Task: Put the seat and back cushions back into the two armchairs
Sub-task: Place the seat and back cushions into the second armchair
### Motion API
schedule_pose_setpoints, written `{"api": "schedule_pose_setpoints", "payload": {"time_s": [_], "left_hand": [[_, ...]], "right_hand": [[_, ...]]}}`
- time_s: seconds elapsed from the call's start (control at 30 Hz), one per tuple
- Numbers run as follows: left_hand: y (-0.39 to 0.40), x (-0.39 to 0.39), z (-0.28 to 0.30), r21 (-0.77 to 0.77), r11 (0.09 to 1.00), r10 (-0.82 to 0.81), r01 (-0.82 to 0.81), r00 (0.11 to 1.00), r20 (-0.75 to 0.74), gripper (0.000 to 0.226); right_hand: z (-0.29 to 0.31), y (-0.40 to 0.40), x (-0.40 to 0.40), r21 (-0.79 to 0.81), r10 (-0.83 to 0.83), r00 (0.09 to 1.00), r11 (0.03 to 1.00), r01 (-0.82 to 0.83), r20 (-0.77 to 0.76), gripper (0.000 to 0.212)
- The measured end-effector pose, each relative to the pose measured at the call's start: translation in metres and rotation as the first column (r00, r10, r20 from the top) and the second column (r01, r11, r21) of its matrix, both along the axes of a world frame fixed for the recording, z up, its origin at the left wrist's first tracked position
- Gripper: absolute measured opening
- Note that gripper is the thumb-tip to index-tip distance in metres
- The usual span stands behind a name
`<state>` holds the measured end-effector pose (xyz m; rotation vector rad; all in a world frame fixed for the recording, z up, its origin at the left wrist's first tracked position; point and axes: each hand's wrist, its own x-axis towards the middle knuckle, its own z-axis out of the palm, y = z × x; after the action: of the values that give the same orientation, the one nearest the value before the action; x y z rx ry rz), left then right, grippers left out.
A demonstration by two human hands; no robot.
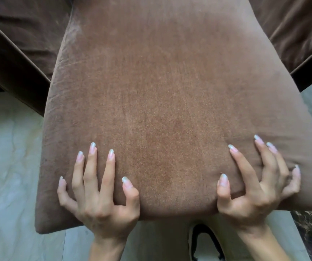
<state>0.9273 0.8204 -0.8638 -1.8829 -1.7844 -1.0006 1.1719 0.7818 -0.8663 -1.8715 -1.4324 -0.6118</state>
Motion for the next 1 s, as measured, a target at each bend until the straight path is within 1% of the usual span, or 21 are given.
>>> {"api": "schedule_pose_setpoints", "payload": {"time_s": [0.13, 0.3, 0.5, 0.6, 0.77, 0.87, 1.0], "left_hand": [[0.013, 0.011, 0.002, 0.013, 1.000, 0.001, -0.001, 1.000, -0.019, 0.049], [0.039, 0.014, 0.005, 0.017, 1.000, -0.007, 0.007, 1.000, -0.002, 0.048], [0.106, 0.023, 0.011, 0.014, 1.000, -0.022, 0.021, 0.999, 0.041, 0.046], [0.139, 0.030, 0.012, 0.011, 1.000, -0.023, 0.023, 0.999, 0.044, 0.046], [0.176, 0.035, 0.006, 0.040, 0.998, -0.045, 0.044, 0.999, 0.022, 0.046], [0.196, 0.036, 0.004, 0.047, 0.997, -0.055, 0.055, 0.998, 0.013, 0.047], [0.234, 0.044, 0.007, 0.066, 0.997, -0.044, 0.041, 0.998, 0.039, 0.045]], "right_hand": [[0.004, 0.014, 0.012, -0.005, 0.009, 1.000, 1.000, -0.009, -0.013, 0.050], [0.008, 0.040, 0.014, -0.008, 0.006, 1.000, 1.000, -0.006, -0.016, 0.047], [0.016, 0.104, 0.019, -0.035, -0.030, 0.999, 0.999, 0.029, -0.039, 0.048], [0.015, 0.137, 0.026, -0.046, -0.013, 0.999, 0.999, 0.011, -0.041, 0.048], [0.014, 0.175, 0.036, -0.011, 0.007, 1.000, 1.000, -0.007, -0.014, 0.048], [0.010, 0.197, 0.043, 0.020, 0.059, 0.998, 0.998, -0.059, -0.005, 0.049], [0.005, 0.236, 0.052, 0.057, 0.092, 0.995, 0.994, -0.091, -0.024, 0.051]]}}
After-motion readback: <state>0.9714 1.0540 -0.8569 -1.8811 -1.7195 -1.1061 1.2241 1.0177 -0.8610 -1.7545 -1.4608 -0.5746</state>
